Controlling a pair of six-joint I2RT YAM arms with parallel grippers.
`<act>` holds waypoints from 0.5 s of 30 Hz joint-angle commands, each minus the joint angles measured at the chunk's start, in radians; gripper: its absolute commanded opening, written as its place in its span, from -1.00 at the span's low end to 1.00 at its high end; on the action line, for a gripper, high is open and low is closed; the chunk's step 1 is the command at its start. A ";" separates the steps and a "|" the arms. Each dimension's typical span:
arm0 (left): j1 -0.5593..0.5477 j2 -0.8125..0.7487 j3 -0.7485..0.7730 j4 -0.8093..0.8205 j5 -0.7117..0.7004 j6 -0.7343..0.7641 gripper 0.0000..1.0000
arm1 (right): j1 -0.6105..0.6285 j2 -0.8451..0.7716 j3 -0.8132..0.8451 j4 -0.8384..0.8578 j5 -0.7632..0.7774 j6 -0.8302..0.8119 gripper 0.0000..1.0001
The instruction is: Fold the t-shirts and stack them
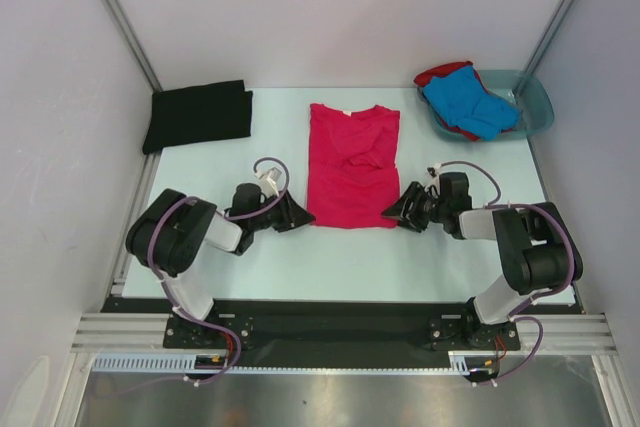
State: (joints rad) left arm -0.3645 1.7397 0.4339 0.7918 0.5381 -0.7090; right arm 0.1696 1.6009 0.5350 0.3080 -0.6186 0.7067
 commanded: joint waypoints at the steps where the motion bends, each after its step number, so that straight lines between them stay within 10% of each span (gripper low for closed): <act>1: -0.016 0.052 -0.011 -0.004 0.010 -0.004 -0.25 | 0.013 0.028 -0.036 -0.040 0.034 -0.003 0.05; 10: -0.025 0.087 -0.012 0.015 0.028 -0.009 -0.99 | 0.011 0.019 -0.049 -0.047 0.039 -0.009 -0.50; 15: -0.025 0.047 -0.001 -0.121 0.005 0.043 -0.99 | 0.013 -0.013 -0.052 -0.079 0.052 -0.019 -0.82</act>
State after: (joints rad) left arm -0.3759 1.7985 0.4358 0.8463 0.5610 -0.7357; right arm 0.1745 1.6070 0.5034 0.2939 -0.5976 0.7109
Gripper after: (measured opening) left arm 0.011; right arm 0.111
